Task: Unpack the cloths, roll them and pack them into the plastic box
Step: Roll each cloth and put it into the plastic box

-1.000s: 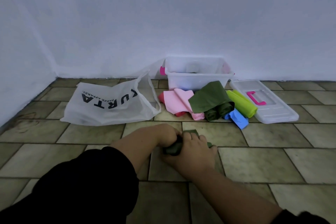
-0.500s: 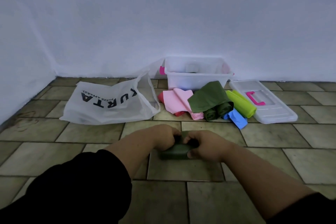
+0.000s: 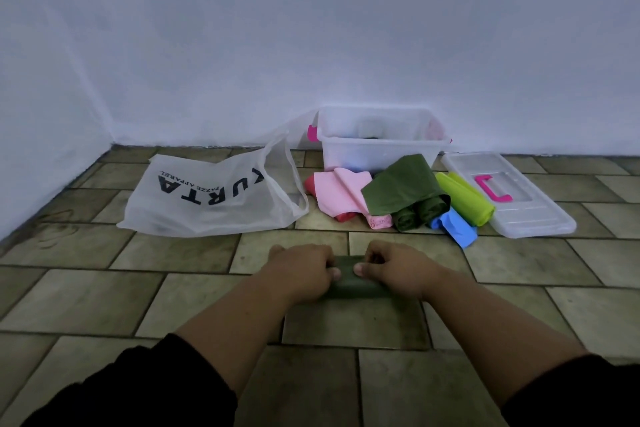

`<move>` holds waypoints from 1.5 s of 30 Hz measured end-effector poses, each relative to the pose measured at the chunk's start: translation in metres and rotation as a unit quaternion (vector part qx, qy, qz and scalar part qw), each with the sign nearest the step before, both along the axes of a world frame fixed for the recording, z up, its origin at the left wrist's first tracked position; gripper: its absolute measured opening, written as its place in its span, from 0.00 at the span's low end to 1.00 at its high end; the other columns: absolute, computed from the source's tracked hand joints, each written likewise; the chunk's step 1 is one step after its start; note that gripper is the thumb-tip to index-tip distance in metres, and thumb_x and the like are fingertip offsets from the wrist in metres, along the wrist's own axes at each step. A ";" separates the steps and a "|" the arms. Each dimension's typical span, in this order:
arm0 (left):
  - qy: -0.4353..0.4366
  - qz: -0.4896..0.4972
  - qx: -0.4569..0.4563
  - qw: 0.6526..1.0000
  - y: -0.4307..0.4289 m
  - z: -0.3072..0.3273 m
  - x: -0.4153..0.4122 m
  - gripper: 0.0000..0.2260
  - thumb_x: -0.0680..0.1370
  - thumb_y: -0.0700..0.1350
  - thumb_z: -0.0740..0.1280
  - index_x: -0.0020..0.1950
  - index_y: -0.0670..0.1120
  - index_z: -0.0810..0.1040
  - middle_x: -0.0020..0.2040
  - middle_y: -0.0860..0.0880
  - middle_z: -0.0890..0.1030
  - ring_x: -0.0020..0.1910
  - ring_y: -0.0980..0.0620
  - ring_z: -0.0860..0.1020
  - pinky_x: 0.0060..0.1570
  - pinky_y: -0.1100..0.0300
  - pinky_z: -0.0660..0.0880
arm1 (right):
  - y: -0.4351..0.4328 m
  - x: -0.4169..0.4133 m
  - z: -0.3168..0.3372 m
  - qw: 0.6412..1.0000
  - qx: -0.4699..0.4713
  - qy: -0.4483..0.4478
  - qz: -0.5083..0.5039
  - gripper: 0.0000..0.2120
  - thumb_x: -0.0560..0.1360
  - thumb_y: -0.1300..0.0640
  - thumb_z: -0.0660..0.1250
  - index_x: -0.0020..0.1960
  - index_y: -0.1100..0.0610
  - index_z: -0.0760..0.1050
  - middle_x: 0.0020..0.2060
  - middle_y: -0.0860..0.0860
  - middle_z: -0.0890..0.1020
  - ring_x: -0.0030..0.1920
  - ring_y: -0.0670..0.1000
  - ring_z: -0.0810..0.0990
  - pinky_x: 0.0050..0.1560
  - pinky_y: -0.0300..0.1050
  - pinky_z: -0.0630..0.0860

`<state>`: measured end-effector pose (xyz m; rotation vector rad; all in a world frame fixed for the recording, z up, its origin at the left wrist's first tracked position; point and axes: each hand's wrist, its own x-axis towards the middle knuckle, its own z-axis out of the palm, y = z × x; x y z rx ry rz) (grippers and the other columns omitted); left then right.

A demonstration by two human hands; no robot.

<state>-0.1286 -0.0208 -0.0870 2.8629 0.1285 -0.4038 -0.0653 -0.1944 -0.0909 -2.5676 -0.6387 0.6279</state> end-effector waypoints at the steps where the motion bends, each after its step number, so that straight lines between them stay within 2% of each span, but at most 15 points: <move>1: 0.004 0.004 0.018 1.000 0.000 0.000 0.003 0.10 0.78 0.57 0.58 0.56 0.56 0.73 0.52 0.52 0.76 0.51 0.51 0.73 0.58 0.47 0.61 | 0.000 0.001 -0.003 1.000 0.001 -0.012 -0.014 0.14 0.72 0.36 0.63 0.42 0.47 0.73 0.40 0.46 0.78 0.46 0.49 0.76 0.52 0.50 0.72; 5: 0.038 0.025 0.071 0.996 0.005 -0.001 0.012 0.14 0.80 0.56 0.53 0.61 0.56 0.74 0.59 0.48 0.73 0.60 0.47 0.71 0.60 0.44 0.60 | 0.001 0.002 -0.011 0.994 -0.038 -0.098 -0.022 0.19 0.71 0.31 0.59 0.39 0.47 0.70 0.38 0.45 0.76 0.41 0.46 0.74 0.44 0.45 0.70; 8: 0.039 0.054 0.038 0.997 0.009 -0.005 0.015 0.15 0.79 0.59 0.54 0.62 0.61 0.73 0.63 0.48 0.70 0.62 0.46 0.70 0.60 0.43 0.59 | -0.006 -0.002 -0.013 0.983 0.042 -0.170 0.048 0.14 0.67 0.36 0.64 0.44 0.43 0.67 0.43 0.43 0.73 0.44 0.46 0.72 0.42 0.43 0.67; 11: 0.027 0.087 0.021 0.996 0.011 -0.008 0.016 0.17 0.77 0.63 0.55 0.63 0.60 0.72 0.65 0.47 0.68 0.61 0.46 0.71 0.59 0.44 0.62 | -0.013 -0.007 -0.013 0.979 0.047 -0.151 0.131 0.15 0.64 0.42 0.67 0.46 0.42 0.66 0.43 0.41 0.73 0.44 0.45 0.71 0.40 0.40 0.66; 14: -0.018 0.152 0.021 0.988 0.015 -0.007 0.014 0.25 0.76 0.65 0.56 0.66 0.51 0.69 0.66 0.44 0.69 0.59 0.45 0.73 0.56 0.48 0.71 | -0.013 -0.008 -0.013 0.986 0.046 -0.140 0.078 0.14 0.65 0.44 0.69 0.46 0.43 0.68 0.41 0.42 0.76 0.42 0.46 0.74 0.39 0.42 0.69; 16: -0.024 0.204 -0.048 0.977 0.013 -0.003 0.013 0.25 0.78 0.62 0.55 0.69 0.49 0.66 0.65 0.43 0.72 0.58 0.45 0.75 0.55 0.50 0.73 | -0.009 -0.008 -0.013 0.990 0.045 -0.128 0.033 0.14 0.65 0.42 0.70 0.44 0.46 0.70 0.40 0.44 0.78 0.41 0.46 0.76 0.39 0.43 0.71; 20: 0.004 0.309 -0.277 0.910 -0.011 0.001 0.013 0.24 0.79 0.53 0.58 0.74 0.50 0.59 0.66 0.42 0.71 0.46 0.44 0.80 0.41 0.52 0.80 | -0.005 -0.014 -0.012 0.994 0.064 -0.079 -0.032 0.14 0.64 0.43 0.72 0.39 0.48 0.70 0.36 0.45 0.78 0.38 0.46 0.76 0.37 0.45 0.73; 24: -0.071 0.316 -0.341 0.883 -0.030 -0.008 0.020 0.27 0.77 0.50 0.63 0.75 0.51 0.58 0.71 0.45 0.65 0.60 0.45 0.73 0.55 0.53 0.74 | -0.002 -0.028 -0.011 0.983 0.155 -0.015 -0.096 0.14 0.66 0.47 0.74 0.38 0.53 0.71 0.34 0.49 0.79 0.36 0.48 0.76 0.35 0.46 0.72; 29: -0.138 0.321 -0.465 0.813 -0.034 -0.009 0.031 0.20 0.74 0.44 0.67 0.64 0.59 0.69 0.60 0.48 0.72 0.53 0.48 0.75 0.55 0.50 0.76 | -0.002 -0.033 0.001 0.952 0.268 0.090 -0.119 0.19 0.68 0.43 0.73 0.39 0.58 0.72 0.33 0.53 0.79 0.34 0.48 0.76 0.38 0.45 0.72; 31: -0.129 0.320 -0.525 0.778 -0.034 -0.003 0.041 0.21 0.73 0.42 0.67 0.61 0.61 0.71 0.55 0.50 0.73 0.50 0.48 0.76 0.52 0.49 0.78 | -0.003 -0.024 0.011 0.917 0.319 0.195 -0.136 0.16 0.71 0.44 0.69 0.42 0.57 0.73 0.42 0.60 0.82 0.44 0.56 0.82 0.50 0.52 0.77; 33: -0.110 0.318 -0.575 0.746 -0.036 0.007 0.054 0.23 0.73 0.41 0.67 0.63 0.61 0.71 0.55 0.50 0.74 0.50 0.46 0.77 0.51 0.47 0.79 | -0.002 -0.010 0.020 0.850 0.391 0.314 -0.159 0.09 0.73 0.54 0.69 0.48 0.59 0.74 0.50 0.62 0.83 0.52 0.60 0.82 0.56 0.58 0.78; 35: -0.126 0.297 -0.563 0.761 -0.036 0.019 0.075 0.25 0.73 0.42 0.68 0.66 0.62 0.69 0.60 0.47 0.72 0.54 0.44 0.76 0.54 0.46 0.77 | -0.001 0.009 0.028 0.800 0.444 0.360 -0.180 0.10 0.70 0.61 0.70 0.48 0.59 0.73 0.46 0.60 0.84 0.47 0.58 0.83 0.50 0.57 0.80; 39: -0.205 0.207 -0.499 0.816 -0.028 0.052 0.130 0.27 0.75 0.53 0.66 0.73 0.60 0.61 0.71 0.46 0.65 0.64 0.45 0.70 0.65 0.50 0.68 | -0.005 0.064 0.059 0.777 0.505 0.322 -0.191 0.08 0.71 0.67 0.68 0.42 0.57 0.72 0.33 0.55 0.82 0.34 0.52 0.83 0.31 0.44 0.79; 42: -0.273 0.188 -0.333 0.883 -0.009 0.076 0.181 0.33 0.77 0.60 0.60 0.77 0.51 0.51 0.77 0.45 0.54 0.73 0.44 0.60 0.68 0.51 0.59 | -0.008 0.121 0.088 0.804 0.500 0.248 -0.204 0.04 0.73 0.65 0.67 0.43 0.58 0.72 0.35 0.57 0.82 0.32 0.52 0.83 0.27 0.43 0.78; 45: -0.190 0.218 -0.136 0.948 0.012 0.078 0.220 0.42 0.75 0.63 0.61 0.77 0.44 0.42 0.78 0.43 0.47 0.76 0.42 0.52 0.71 0.42 0.55 | -0.006 0.186 0.108 0.846 0.464 0.098 -0.244 0.04 0.74 0.63 0.68 0.43 0.60 0.73 0.40 0.60 0.81 0.34 0.54 0.83 0.30 0.46 0.79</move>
